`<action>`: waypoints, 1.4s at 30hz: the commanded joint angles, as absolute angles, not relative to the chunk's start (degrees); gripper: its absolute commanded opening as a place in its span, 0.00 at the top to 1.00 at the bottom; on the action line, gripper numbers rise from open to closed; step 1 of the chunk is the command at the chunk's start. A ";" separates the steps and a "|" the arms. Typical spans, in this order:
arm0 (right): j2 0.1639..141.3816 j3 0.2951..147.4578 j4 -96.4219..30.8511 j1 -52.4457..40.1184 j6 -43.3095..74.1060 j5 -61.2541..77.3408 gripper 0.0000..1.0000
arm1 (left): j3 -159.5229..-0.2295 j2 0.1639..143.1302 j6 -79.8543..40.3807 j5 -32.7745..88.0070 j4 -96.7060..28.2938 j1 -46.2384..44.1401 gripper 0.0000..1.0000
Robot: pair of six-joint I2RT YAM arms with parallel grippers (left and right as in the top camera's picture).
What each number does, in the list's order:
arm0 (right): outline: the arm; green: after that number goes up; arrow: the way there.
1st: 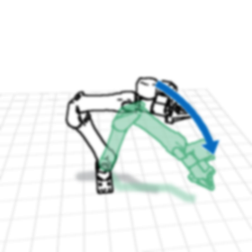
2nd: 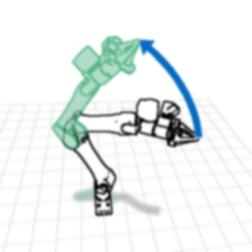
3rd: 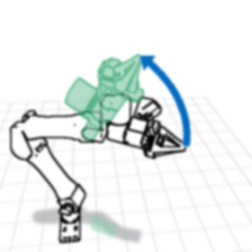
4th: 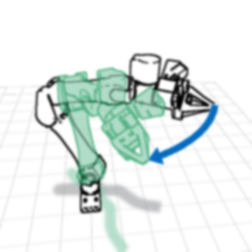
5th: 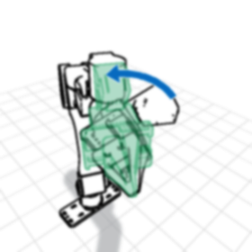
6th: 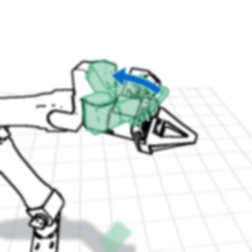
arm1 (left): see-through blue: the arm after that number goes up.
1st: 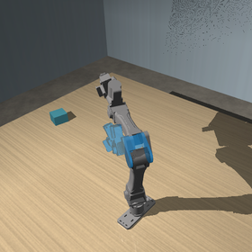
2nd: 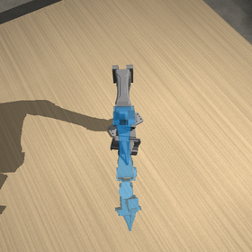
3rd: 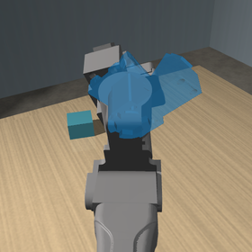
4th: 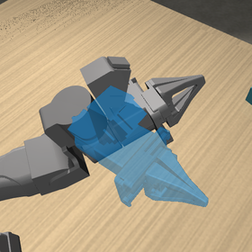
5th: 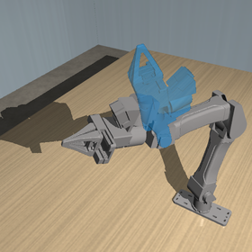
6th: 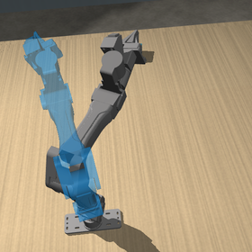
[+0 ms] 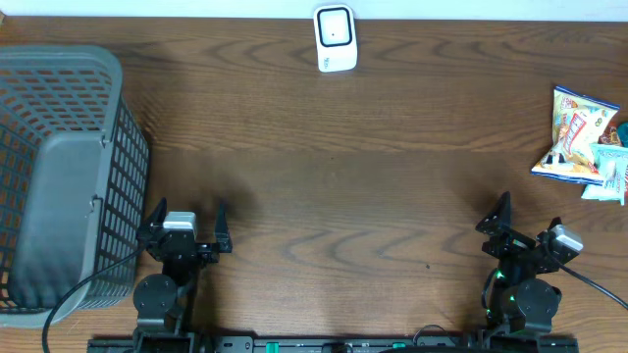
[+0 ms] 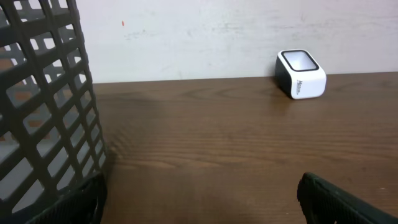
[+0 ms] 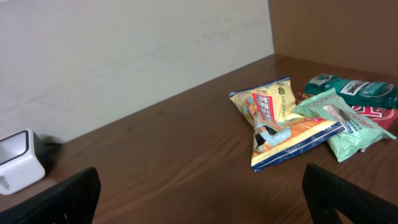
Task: Scan the item barcode
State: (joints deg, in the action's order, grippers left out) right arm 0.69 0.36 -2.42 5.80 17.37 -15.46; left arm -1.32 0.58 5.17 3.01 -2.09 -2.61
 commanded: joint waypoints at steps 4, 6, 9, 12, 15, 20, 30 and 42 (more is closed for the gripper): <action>0.38 0.32 -2.72 5.58 16.67 -16.16 0.01 | -0.21 0.10 5.32 2.07 -3.95 -2.26 0.02; 0.38 0.32 -2.72 5.58 16.67 -16.16 0.01 | -0.21 0.10 5.30 2.07 -3.95 -2.26 0.02; 0.38 0.32 -2.72 5.58 16.67 -16.19 0.01 | -0.21 0.10 5.32 2.07 -3.95 -2.26 0.02; 0.38 0.32 -2.72 5.58 16.67 -16.19 0.01 | -0.21 0.10 5.32 2.07 -3.95 -2.26 0.02; 0.38 0.32 -2.74 5.58 16.67 -16.16 0.01 | -0.21 0.10 5.32 2.07 -3.97 -2.26 0.02; 0.38 0.32 -2.74 5.58 16.67 -16.16 0.01 | -0.21 0.10 5.30 2.07 -3.95 -2.26 0.02; 0.38 0.32 -2.57 5.58 16.69 -16.16 0.01 | -0.21 0.10 5.32 2.07 -3.97 -2.26 0.02; 0.43 0.32 -2.87 5.58 -7.31 -12.56 0.01 | -0.23 0.10 5.30 2.07 -3.95 -2.26 0.02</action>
